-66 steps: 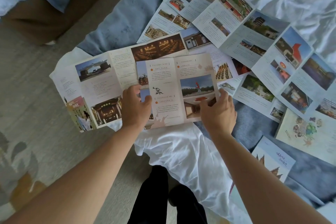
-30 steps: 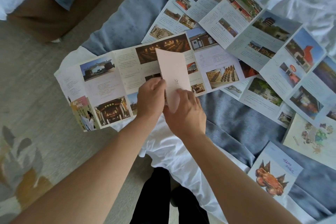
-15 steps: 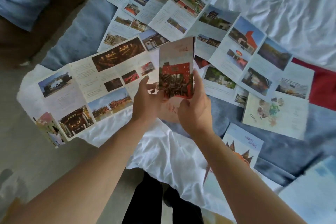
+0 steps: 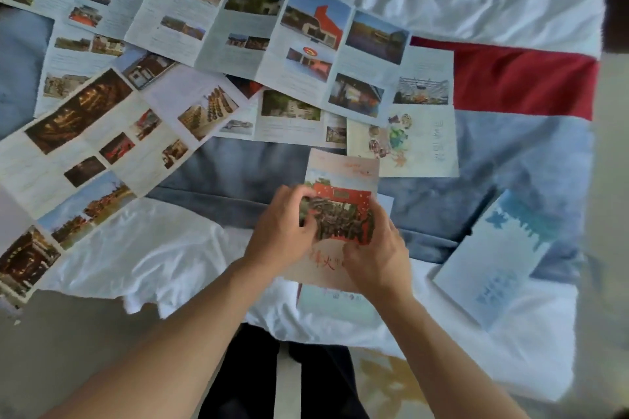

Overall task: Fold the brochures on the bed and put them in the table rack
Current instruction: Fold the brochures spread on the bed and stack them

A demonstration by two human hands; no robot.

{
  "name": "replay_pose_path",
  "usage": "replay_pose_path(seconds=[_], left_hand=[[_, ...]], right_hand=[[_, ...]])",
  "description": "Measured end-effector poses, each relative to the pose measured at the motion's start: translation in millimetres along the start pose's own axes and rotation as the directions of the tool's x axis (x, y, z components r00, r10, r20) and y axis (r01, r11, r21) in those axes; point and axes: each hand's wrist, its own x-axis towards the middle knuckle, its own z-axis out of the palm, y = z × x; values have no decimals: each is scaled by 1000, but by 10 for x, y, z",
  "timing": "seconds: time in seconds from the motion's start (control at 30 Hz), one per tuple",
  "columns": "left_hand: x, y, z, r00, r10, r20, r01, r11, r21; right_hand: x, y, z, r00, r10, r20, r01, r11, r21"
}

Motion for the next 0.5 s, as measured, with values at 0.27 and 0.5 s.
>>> replay_pose_path(seconds=[0.27,0.5], left_hand=[[-202,7,293,976,96,194,-128,978,163],[-270,1,401,972,136,193,-206,888,412]], right_hand=[[-241,499,-11,998,9,59,0,989,-149],[-180,573,-20,996,-56,69,79,913,-399]])
